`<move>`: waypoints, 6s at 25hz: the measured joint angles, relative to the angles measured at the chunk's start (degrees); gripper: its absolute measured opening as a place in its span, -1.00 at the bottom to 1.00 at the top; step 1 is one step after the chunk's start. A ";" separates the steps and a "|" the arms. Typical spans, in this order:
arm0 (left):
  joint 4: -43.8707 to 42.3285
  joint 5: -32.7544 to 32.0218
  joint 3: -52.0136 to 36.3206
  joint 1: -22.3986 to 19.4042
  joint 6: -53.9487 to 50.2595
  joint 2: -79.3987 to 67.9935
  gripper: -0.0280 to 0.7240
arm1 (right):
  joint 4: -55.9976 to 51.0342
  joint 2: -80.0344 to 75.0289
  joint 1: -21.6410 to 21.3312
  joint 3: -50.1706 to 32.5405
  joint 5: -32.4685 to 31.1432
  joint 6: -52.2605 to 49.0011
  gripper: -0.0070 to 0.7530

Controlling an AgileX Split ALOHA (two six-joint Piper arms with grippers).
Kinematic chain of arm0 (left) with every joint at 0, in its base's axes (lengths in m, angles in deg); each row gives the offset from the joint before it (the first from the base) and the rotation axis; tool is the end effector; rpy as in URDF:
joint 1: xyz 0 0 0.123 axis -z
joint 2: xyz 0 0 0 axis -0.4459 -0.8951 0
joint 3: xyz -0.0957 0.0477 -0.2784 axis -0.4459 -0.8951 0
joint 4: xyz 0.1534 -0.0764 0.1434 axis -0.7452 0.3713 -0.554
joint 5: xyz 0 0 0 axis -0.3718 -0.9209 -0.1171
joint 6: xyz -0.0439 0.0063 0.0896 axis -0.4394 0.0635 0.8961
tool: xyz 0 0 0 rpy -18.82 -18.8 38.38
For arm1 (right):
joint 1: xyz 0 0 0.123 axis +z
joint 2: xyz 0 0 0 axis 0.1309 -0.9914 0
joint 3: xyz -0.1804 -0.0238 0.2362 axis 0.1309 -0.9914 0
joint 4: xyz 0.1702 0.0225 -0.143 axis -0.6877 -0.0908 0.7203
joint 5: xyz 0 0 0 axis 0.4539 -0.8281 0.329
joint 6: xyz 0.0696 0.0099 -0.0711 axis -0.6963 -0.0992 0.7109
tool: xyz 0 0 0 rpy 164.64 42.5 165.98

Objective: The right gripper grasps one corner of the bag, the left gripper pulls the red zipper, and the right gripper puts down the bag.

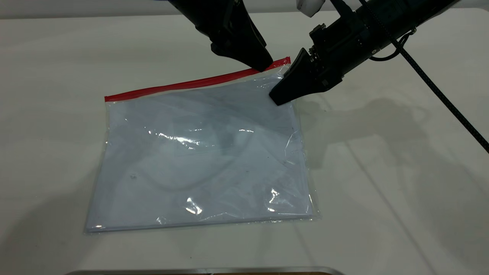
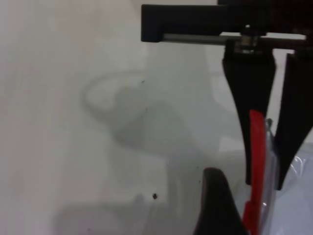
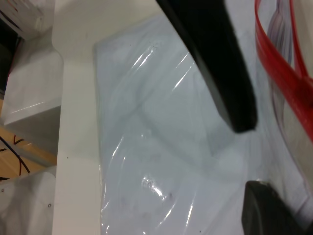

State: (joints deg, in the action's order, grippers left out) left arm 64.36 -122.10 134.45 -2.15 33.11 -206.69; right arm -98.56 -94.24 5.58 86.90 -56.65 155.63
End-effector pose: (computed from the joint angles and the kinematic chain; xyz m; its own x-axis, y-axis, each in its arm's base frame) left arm 0.3845 -0.2331 0.1287 -0.2127 0.7277 -0.6521 0.9704 0.2356 -0.0536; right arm 0.3837 0.1693 0.0614 -0.3374 -0.6014 -0.7242 -0.9389 0.1590 0.3054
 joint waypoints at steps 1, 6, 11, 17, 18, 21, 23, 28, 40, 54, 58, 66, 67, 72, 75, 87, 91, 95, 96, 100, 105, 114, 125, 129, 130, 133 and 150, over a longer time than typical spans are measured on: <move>0.17 0.17 0.00 0.00 0.15 -0.42 0.48 | 0.00 0.00 0.00 0.00 0.00 -0.06 -0.89; 0.82 0.55 0.00 0.00 0.76 -1.95 0.46 | 0.00 0.00 0.00 0.00 0.00 -0.44 -0.89; 3.01 0.57 0.01 0.00 1.92 -2.00 0.37 | 0.00 0.00 0.00 0.00 0.00 -0.50 -0.89; 3.19 0.57 0.01 0.00 2.31 -2.00 -0.07 | 0.00 0.00 0.00 0.00 0.00 -0.97 -0.89; 3.19 0.57 0.01 0.00 2.31 -2.00 -0.14 | 0.00 0.00 0.00 0.00 0.00 -0.99 -0.89; 3.19 0.57 0.01 0.00 2.31 -2.00 -0.29 | 0.00 0.00 0.00 0.00 0.00 -1.22 -0.89; 3.19 0.52 0.01 0.00 2.32 -2.00 -0.30 | 0.00 0.00 0.00 0.00 0.00 -1.28 -0.89; 3.19 0.52 0.01 0.00 2.37 -2.00 -0.30 | 0.00 0.00 0.00 0.00 0.00 -1.52 -0.89; 2.42 0.57 0.01 0.00 2.51 -2.00 -0.76 | 0.11 0.00 0.00 0.00 -0.12 -2.35 -0.89; -0.44 1.84 0.61 0.00 -0.45 -1.84 -0.81 | 1.30 2.46 -4.98 0.00 -1.37 -4.37 -0.89; -2.77 2.53 0.61 0.00 -1.78 -1.84 -0.81 | 1.37 2.51 -7.95 0.00 -2.66 -5.21 -0.89; -11.53 2.11 0.61 -1.28 -8.89 -1.84 -0.81 | 1.52 2.77 -13.48 0.00 -3.28 -6.20 -0.89; -12.58 2.05 0.61 -1.58 -9.96 -1.84 -0.81 | 1.52 2.77 -14.01 0.00 -3.28 -6.33 -0.89; -18.24 0.55 0.61 -3.37 -15.08 -1.89 -0.81 | 1.15 2.77 -15.56 0.00 -3.21 -6.91 -0.89; -21.33 -0.64 0.61 -4.42 -17.72 -1.89 -0.81 | 0.63 2.77 -15.87 0.00 -2.72 -7.09 -0.89; -32.34 -2.25 0.61 -7.81 -24.43 -1.89 -0.80 | -0.88 2.82 -16.03 0.00 -0.17 -7.46 -0.89; -34.12 -2.25 0.61 -8.01 -24.54 -1.89 -0.80 | -0.97 2.82 -16.00 0.00 -0.03 -7.46 -0.89; -34.12 -1.94 0.61 -8.01 -24.54 -1.89 -0.79 | -1.04 2.82 -16.00 0.00 -0.03 -7.46 -0.85; -34.12 -1.66 0.61 -8.01 -24.54 -1.89 -0.78 | -1.13 2.82 -16.00 0.00 -0.03 -7.46 -0.82; -34.88 -1.46 0.61 -8.08 -24.54 -1.89 -0.63 | -1.53 2.82 -16.05 0.00 0.75 -7.51 -0.43; -34.53 -1.46 0.61 -8.20 -25.03 -1.89 -0.09 | -2.21 2.88 -16.62 0.00 1.74 -7.74 0.38; -39.27 -4.07 1.95 -8.20 -36.30 6.62 0.51 | 4.18 13.87 -16.64 0.00 6.75 -14.26 0.84; -49.29 -15.55 4.00 -8.20 -55.63 31.64 0.53 | 17.25 47.63 -16.71 -0.05 9.42 -36.39 0.73; -51.23 -19.77 4.00 -8.20 -62.48 40.70 0.53 | 17.88 57.72 -16.71 -0.10 8.67 -44.82 0.67; -51.63 -20.61 4.00 -8.20 -63.38 42.80 0.53 | 18.11 59.95 -16.71 -0.10 7.84 -46.34 0.64; -52.24 -24.23 4.00 -8.20 -64.51 48.00 0.53 | 18.95 65.30 -16.71 -0.10 3.34 -50.07 0.52; -55.04 -26.44 0.16 -8.20 -86.15 68.12 0.53 | 22.02 89.74 -16.71 -2.62 -14.99 -68.81 -0.16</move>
State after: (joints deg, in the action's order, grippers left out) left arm 9.32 -148.54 134.61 -10.36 -53.04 -138.57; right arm -76.54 -4.50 -11.13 84.27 -71.63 86.83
